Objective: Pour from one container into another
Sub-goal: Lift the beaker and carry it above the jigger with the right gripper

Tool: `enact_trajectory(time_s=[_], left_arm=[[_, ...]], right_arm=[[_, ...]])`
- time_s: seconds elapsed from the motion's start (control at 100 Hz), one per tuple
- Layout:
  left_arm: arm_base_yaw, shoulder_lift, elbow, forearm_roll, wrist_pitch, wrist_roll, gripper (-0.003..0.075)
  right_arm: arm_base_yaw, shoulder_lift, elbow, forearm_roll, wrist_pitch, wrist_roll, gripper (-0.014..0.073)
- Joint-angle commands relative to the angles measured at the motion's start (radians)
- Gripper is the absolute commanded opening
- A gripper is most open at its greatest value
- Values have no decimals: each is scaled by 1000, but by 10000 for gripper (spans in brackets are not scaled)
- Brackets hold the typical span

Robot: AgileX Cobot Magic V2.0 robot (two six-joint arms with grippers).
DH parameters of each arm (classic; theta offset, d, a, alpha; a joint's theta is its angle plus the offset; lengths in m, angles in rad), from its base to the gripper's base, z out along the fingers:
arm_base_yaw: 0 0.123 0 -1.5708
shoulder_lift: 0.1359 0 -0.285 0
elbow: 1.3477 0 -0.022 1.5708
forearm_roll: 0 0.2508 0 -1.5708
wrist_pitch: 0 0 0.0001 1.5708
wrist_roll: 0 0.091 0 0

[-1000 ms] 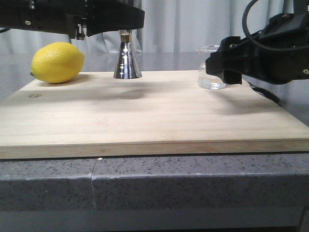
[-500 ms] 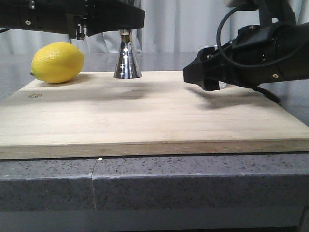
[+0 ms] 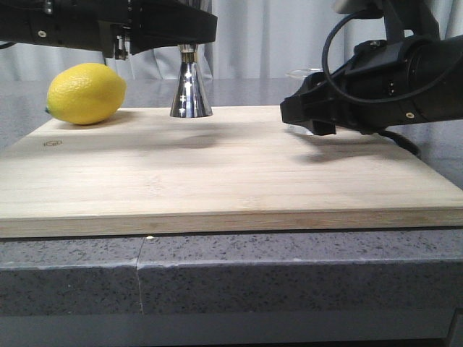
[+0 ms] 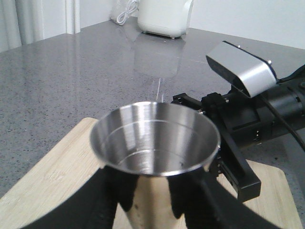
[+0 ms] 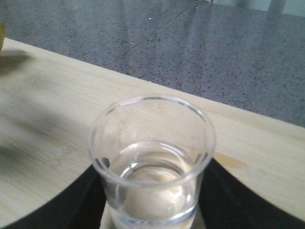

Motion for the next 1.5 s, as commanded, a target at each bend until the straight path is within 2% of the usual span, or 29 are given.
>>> enact_trajectory(time_s=[0.0,0.2,0.34,0.46,0.65,0.96,1.07,1.25,1.49], left_arm=[[-7,-41,-29,-98,89,-10,209],[-7,-41,-29,-98,89,-10,209],[-7,-41,-29,-98,89,-10,209],[-7,-41,-29,-98,89,-10,209],[-7,-41,-29,-98,89,-10,209],[-7,-41,-29,-98,89,-10,209],[-7,-41,-29,-98,89,-10,209],[-7,-41,-29,-98,89,-10,209],[-7,-41,-29,-98,89,-10,209]], right_arm=[[-6,-32,-27,-1,-59,4,267],[-6,-60,-27,-1,-36,4,260],[-6,-138,-34,-1,32,4,260],[-6,-219,-87,-1,199,7,260],[6,-294,-255,-1,557,7,260],[138,-296,-581,4,1062,-55,260],[186,-294,-696,55,1216,-135,260],[208,-263,-877,242,1419,-334,260],[216,-158,-1086,251,1629,-479,260]])
